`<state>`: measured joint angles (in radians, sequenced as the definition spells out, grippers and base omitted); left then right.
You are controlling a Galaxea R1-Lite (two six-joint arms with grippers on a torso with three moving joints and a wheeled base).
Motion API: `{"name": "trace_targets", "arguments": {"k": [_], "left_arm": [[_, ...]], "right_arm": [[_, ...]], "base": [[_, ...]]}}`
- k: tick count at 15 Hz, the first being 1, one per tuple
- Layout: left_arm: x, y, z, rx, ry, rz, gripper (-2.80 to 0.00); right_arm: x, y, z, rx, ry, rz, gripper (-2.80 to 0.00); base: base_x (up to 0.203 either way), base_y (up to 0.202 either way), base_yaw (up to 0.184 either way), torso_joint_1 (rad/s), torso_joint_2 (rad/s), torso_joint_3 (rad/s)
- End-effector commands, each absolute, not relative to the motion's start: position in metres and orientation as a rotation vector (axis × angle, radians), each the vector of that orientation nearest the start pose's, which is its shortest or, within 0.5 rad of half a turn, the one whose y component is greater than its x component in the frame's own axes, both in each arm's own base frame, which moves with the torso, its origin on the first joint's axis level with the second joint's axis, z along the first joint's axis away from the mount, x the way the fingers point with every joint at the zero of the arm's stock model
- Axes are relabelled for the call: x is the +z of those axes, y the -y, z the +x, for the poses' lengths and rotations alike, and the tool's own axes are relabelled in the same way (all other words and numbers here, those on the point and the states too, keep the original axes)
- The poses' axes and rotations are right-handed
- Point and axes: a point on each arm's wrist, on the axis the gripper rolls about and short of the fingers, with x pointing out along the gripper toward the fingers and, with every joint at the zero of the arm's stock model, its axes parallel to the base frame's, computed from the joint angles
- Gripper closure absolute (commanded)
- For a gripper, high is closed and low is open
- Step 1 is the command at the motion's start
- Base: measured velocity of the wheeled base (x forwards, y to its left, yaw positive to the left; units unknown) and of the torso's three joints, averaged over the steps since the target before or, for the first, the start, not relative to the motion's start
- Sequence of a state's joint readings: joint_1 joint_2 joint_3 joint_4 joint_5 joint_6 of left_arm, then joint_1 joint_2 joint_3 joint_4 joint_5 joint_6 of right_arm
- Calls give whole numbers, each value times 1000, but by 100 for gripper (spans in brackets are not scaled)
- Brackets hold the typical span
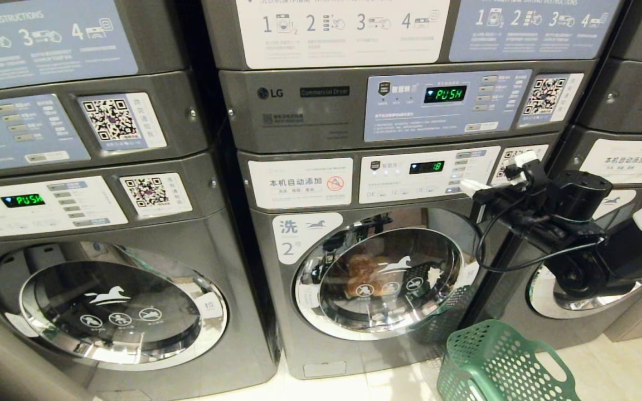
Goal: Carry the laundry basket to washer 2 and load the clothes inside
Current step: Press the washing machine switch
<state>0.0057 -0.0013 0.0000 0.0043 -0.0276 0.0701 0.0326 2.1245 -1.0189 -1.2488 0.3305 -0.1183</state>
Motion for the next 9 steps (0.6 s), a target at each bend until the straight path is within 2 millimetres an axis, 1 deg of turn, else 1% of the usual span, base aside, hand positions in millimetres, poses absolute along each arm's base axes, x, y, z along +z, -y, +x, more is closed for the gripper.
{"name": "trace_targets", "arguments": {"k": [1,5,9], "left_arm": [[75,1,-23,-22,-4,70,0],[75,1,-23,-22,-2,71,0],[75,1,-23,-22,-3,70,0]], "right_arm": [[145,-20,405,352,165,-138,0],[146,-18,406,314,167,-137,0],[140,-19,404,318,145,-140,0]], "base": [[0,0,0,0,0,0],[0,0,0,0,0,0],[0,0,0,0,0,0]]}}
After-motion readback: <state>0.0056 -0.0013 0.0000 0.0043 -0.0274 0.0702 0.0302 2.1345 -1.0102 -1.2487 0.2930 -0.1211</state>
